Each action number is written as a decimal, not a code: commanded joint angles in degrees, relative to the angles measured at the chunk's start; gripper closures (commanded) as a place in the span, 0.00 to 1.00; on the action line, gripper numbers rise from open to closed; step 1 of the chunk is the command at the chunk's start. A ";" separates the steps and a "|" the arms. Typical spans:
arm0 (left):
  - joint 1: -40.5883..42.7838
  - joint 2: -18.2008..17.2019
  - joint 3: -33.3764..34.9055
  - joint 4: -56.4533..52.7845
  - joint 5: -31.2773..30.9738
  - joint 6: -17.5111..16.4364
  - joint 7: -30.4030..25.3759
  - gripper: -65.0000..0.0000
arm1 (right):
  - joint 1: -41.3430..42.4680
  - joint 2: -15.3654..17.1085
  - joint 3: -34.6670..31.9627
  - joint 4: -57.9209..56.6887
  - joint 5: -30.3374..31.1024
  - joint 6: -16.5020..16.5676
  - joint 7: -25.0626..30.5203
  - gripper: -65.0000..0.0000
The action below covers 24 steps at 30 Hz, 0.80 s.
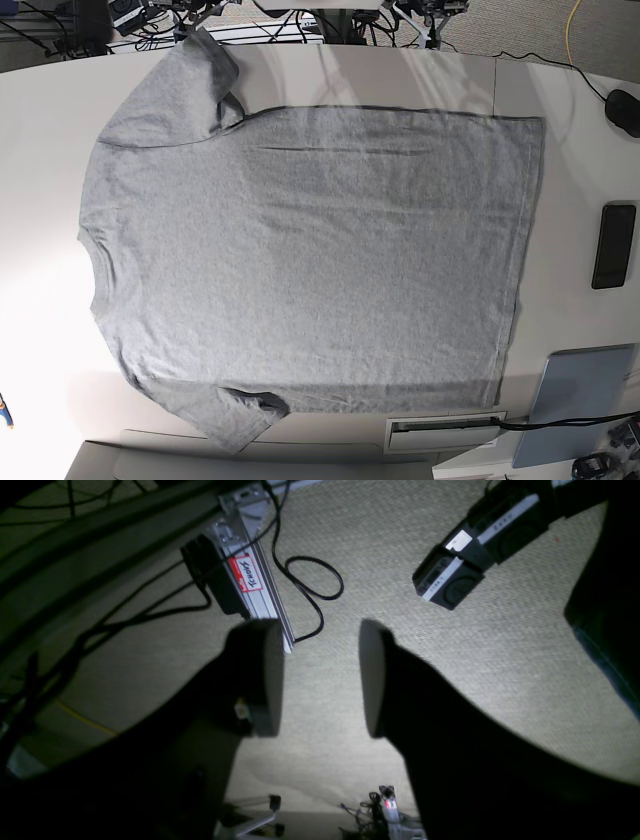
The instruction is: Fold the T-shirt properly
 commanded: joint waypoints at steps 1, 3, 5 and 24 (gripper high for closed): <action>1.33 -0.07 -0.02 1.03 0.04 -0.39 0.24 0.61 | -1.36 0.35 0.04 0.42 0.31 0.33 0.31 0.62; 3.21 -0.07 -0.02 3.56 0.04 -0.59 0.26 0.61 | -3.21 0.33 0.04 2.08 0.31 0.98 1.05 0.62; 5.44 -0.07 -0.02 6.73 0.04 -0.57 0.83 0.61 | -5.55 0.35 0.04 5.14 0.31 2.49 0.90 0.62; 39.34 -3.69 0.00 59.95 -13.14 -17.18 12.13 0.61 | -36.44 0.57 0.04 57.51 16.83 20.62 -15.39 0.62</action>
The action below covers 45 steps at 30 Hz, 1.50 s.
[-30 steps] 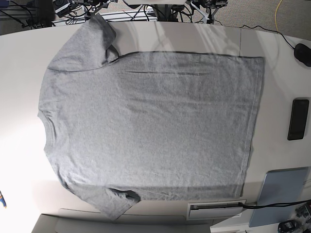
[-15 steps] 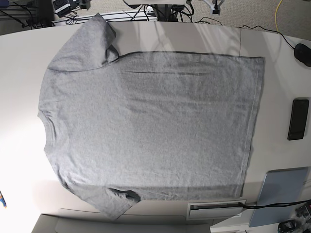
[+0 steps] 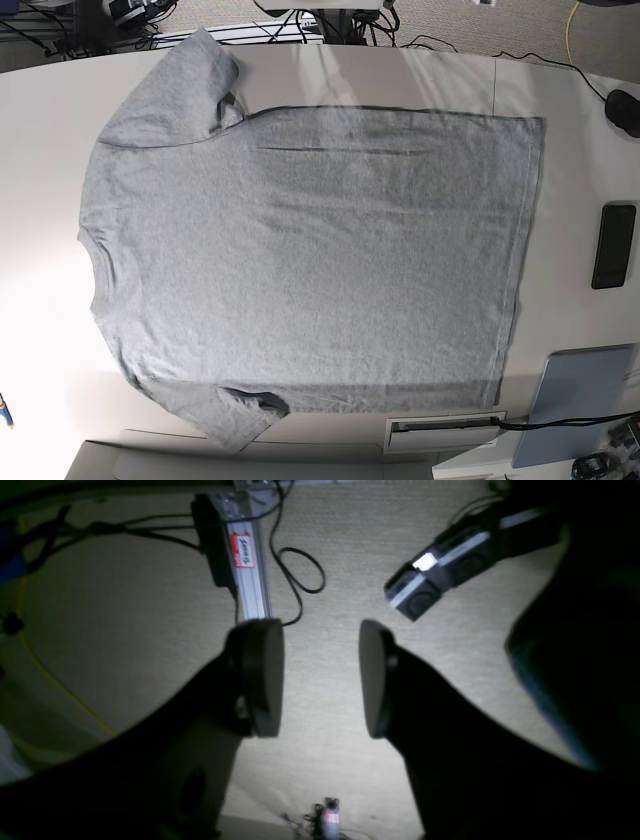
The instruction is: Fold the T-shirt properly
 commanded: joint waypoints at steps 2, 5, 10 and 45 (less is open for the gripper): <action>4.72 -0.63 -0.15 7.41 -0.24 -0.39 0.61 0.61 | -4.44 1.38 0.44 6.38 3.56 0.12 -1.66 0.62; 9.92 -1.49 -0.17 18.29 -0.31 -0.33 1.55 0.61 | -9.73 3.37 0.46 15.34 7.30 0.12 -3.41 0.62; 16.35 -5.20 -0.17 33.77 -0.24 -3.63 1.55 0.61 | -16.57 7.32 0.46 27.91 9.09 0.12 -5.90 0.62; -8.90 -31.54 9.22 32.63 20.55 -8.94 -5.57 0.61 | -6.40 22.67 0.92 53.44 -0.37 0.12 -9.42 0.62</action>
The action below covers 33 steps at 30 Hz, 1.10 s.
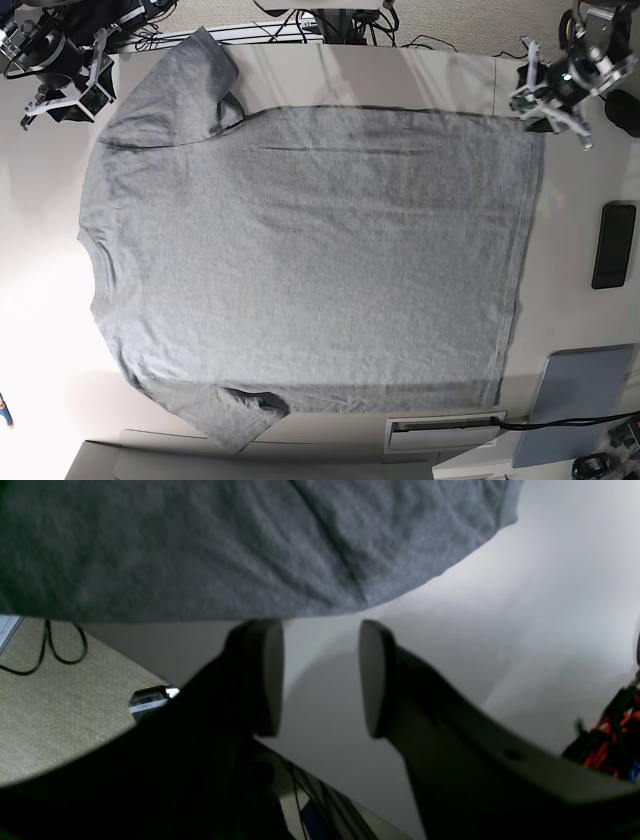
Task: Fold the T-shirt properly
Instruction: 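Lower both grippers onto the shirt's shoulder corners and pinch them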
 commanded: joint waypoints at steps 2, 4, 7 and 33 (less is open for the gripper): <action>-2.23 -2.08 4.15 -2.19 3.32 4.04 0.17 0.61 | -0.28 0.70 0.48 0.74 -0.11 -0.38 0.20 0.62; -4.11 -3.15 7.28 -4.42 5.60 6.56 0.81 0.60 | -0.31 0.68 0.48 0.74 -0.61 -0.38 -0.76 0.62; -6.27 -4.42 9.49 -7.13 6.32 6.75 0.79 0.58 | -0.31 0.68 0.48 0.74 -2.47 -0.38 -1.29 0.62; -10.60 -3.56 9.57 -13.79 7.56 -2.71 -3.76 1.00 | 0.55 2.51 -12.68 0.59 -30.32 -0.38 8.98 0.62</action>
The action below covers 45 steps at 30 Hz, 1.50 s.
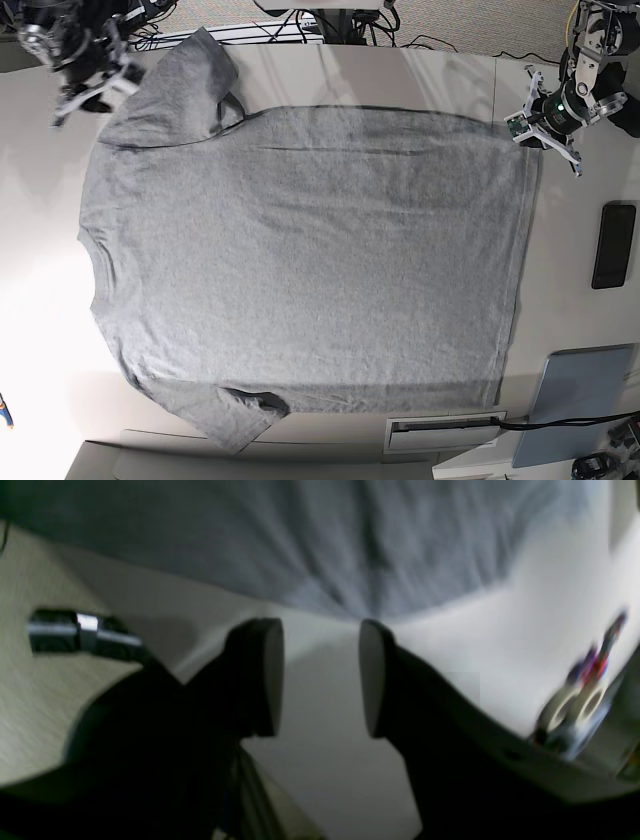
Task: Fold the T-shirt properly
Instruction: 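Lower both grippers onto the shirt's shoulder corners and pinch them, then lift the shoulder corners and pull the shirt toward the robot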
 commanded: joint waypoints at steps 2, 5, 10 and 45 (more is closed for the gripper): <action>0.83 -0.20 0.33 -0.28 0.66 -2.62 1.33 1.00 | 0.76 1.42 -3.37 0.70 -3.10 -0.58 0.09 0.62; 0.85 -0.17 0.33 -0.28 0.66 -2.62 1.33 1.00 | 2.03 1.60 -7.28 0.35 -5.18 -0.58 -0.79 0.62; 0.85 -0.20 0.33 -0.28 0.66 -2.62 1.33 1.00 | 4.81 2.21 -9.16 -5.57 -6.95 -1.05 -0.83 0.62; 1.05 -2.01 0.26 2.38 -11.78 1.97 17.88 1.00 | 12.24 2.36 -20.74 -6.62 -1.11 -10.19 -17.62 1.00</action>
